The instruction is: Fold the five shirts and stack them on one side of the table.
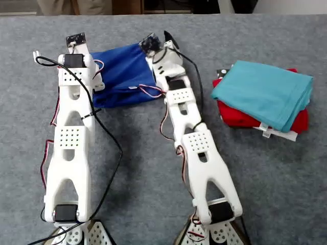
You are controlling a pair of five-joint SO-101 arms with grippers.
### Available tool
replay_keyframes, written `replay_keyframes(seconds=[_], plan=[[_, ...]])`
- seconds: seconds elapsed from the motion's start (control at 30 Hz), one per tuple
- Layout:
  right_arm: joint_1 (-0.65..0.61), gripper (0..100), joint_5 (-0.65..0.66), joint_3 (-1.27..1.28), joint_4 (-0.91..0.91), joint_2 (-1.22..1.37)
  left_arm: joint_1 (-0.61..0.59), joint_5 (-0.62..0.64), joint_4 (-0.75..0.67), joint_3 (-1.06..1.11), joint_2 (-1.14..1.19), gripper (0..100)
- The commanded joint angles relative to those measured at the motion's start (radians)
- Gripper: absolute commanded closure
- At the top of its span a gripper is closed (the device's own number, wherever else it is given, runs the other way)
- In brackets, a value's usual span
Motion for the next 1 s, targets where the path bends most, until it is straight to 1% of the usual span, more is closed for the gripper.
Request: replay_keyframes(seconds=[0.0, 0.13, 0.27, 0.37, 0.47, 0.6, 0.63, 0.67, 0.73, 0.8, 0.87, 0.97], plan=[[0.024, 79.3, -0.084, -0.165, 0.196, -0.027, -0.011, -0.008, 0.006, -0.02, -0.002, 97], [0.028, 79.9, -0.107, -0.159, 0.325, -0.087, -0.011, -0.008, 0.005, -0.02, -0.002, 97], [0.018, 88.1, -0.109, -0.156, 0.482, -0.177, -0.008, -0.009, 0.003, -0.021, -0.002, 97], [0.022, 91.7, -0.109, -0.156, 0.502, -0.223, -0.009, -0.009, 0.003, -0.021, -0.002, 97], [0.036, 91.5, -0.109, -0.154, 0.473, -0.232, -0.009, -0.009, 0.003, -0.021, -0.002, 97], [0.022, 83.0, -0.126, -0.157, 0.48, -0.246, -0.008, -0.009, 0.003, -0.021, -0.002, 97], [0.018, 83.2, -0.144, -0.157, 0.506, -0.262, -0.008, -0.009, 0.003, -0.021, -0.002, 97], [0.015, 85.4, -0.164, -0.157, 0.551, -0.28, -0.008, -0.009, 0.003, -0.021, -0.002, 97], [0.001, 93.8, -0.178, -0.157, 0.671, -0.337, -0.008, -0.009, 0.003, -0.021, -0.002, 97], [-0.016, 99.8, -0.106, -0.156, 0.809, -0.401, -0.008, -0.009, 0.003, -0.021, -0.002, 97], [-0.028, 99.5, -0.058, -0.156, 0.988, -0.47, -0.008, -0.009, 0.003, -0.021, -0.002, 97], [-0.053, 99.5, -0.058, -0.148, 1.206, -0.553, -0.008, -0.009, 0.003, -0.021, -0.002, 97]])
